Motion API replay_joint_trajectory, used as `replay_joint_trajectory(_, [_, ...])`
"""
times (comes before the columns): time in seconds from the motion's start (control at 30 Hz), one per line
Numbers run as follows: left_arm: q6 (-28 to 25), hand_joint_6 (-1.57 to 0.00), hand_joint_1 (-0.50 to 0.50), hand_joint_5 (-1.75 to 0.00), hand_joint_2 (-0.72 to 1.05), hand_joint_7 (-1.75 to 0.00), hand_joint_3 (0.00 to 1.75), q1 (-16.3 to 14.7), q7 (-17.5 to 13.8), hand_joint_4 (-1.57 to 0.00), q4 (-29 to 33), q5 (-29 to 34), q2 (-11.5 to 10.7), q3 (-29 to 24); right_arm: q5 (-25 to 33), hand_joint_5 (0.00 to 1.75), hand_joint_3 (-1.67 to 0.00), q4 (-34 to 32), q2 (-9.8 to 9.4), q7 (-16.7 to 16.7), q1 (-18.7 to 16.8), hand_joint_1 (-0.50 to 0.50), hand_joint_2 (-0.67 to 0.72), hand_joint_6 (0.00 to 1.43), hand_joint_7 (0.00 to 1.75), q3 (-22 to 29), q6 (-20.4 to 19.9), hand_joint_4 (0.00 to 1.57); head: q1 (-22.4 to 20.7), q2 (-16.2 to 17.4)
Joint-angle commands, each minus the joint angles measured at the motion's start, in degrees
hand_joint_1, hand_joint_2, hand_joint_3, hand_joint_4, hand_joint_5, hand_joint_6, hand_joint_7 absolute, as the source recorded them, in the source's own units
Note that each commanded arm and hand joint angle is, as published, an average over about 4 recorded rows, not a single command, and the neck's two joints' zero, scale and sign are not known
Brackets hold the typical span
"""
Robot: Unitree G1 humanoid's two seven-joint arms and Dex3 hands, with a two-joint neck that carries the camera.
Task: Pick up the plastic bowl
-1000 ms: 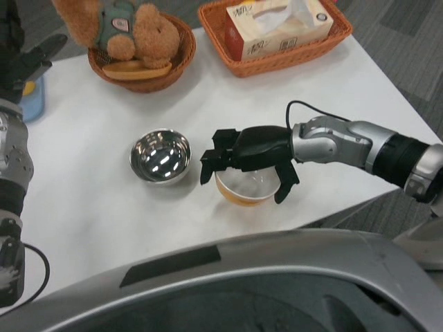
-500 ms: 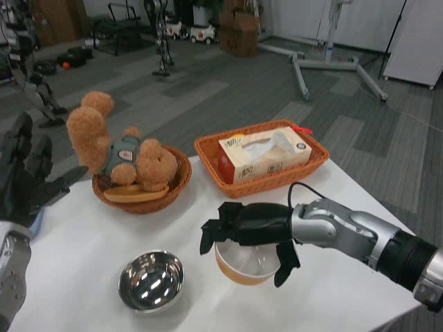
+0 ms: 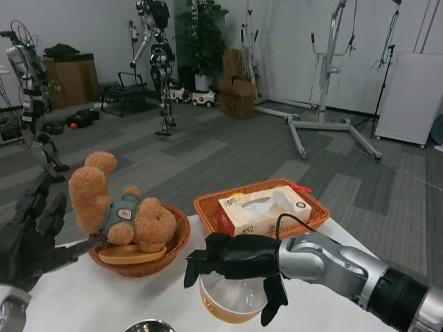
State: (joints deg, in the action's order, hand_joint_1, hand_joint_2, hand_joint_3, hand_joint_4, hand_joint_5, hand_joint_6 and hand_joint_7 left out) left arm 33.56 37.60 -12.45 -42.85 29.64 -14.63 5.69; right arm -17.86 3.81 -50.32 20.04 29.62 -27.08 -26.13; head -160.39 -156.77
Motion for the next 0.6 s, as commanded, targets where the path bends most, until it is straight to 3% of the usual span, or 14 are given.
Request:
replay_joint_trajectory(0.03, [0.63, 0.00, -0.50, 0.00, 0.34, 0.00, 0.00, -0.42, -0.84, 0.00, 0.02, 0.46, -0.13, 0.39, 0.34, 1.65, -1.29, 1.00, 0.89, -0.09, 1.88, -0.29, -0.29, 0.00, 1.40, -0.52, -0.17, 0.17, -0.04, -0.11])
replay_joint_trajectory(0.6, [1.42, 0.00, -0.50, 0.00, 0.34, 0.00, 0.00, -3.09, -1.43, 0.00, 1.25, 1.38, 0.78, -0.07, 0.69, 1.65, -1.35, 8.26, 2.69, -0.59, 4.27, -0.29, -0.29, 0.00, 1.40, -0.43, -1.30, 0.23, -2.13, 3.71])
